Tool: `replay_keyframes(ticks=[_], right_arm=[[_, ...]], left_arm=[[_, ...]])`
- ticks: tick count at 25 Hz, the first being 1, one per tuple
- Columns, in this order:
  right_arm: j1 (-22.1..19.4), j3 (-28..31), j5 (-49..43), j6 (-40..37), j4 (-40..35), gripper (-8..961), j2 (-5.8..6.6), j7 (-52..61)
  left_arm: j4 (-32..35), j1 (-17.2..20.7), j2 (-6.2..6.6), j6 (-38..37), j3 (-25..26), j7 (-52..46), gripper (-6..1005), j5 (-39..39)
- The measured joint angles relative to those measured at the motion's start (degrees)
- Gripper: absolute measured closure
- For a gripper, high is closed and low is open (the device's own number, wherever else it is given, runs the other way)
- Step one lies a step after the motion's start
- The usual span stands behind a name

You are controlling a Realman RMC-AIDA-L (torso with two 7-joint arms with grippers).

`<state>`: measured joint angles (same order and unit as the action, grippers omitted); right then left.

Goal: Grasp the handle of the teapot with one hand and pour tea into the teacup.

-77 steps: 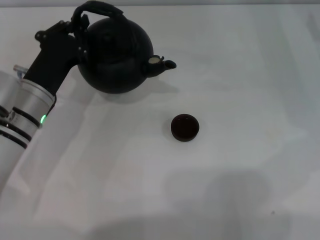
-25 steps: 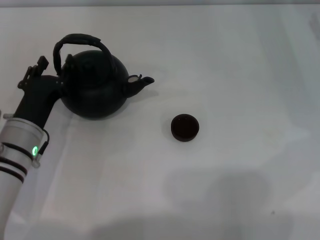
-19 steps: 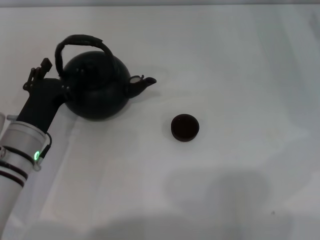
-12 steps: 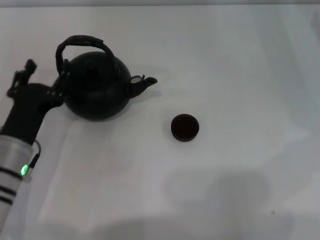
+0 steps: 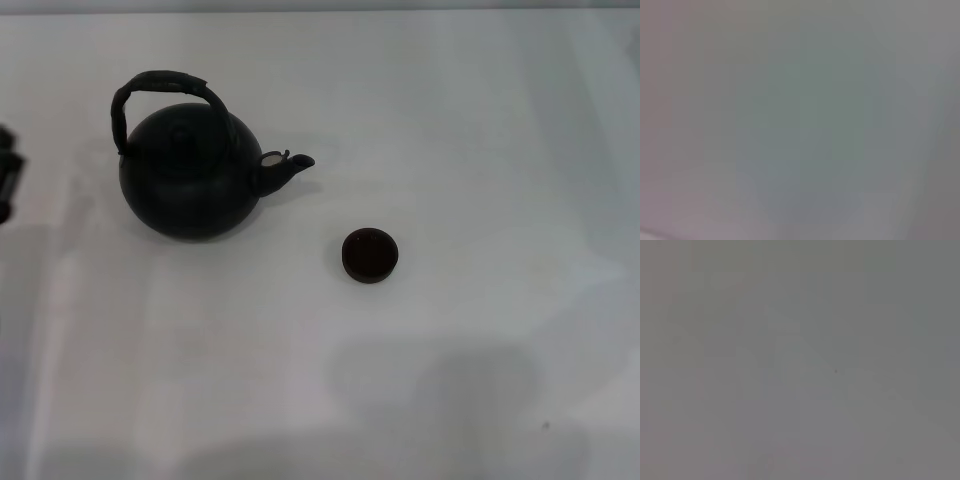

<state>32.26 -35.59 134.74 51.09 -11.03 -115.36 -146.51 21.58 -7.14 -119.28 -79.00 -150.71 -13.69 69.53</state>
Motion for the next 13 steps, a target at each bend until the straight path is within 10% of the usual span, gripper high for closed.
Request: replay_keyframes(ticks=[13], right_arm=[[-0.1, -0.5, 0.0, 1.5, 0.6, 115, -0.28, 0.0]], left_arm=[[-9.2, -4.7, 0.10, 1.1, -0.1, -10.9, 107, 4.7]])
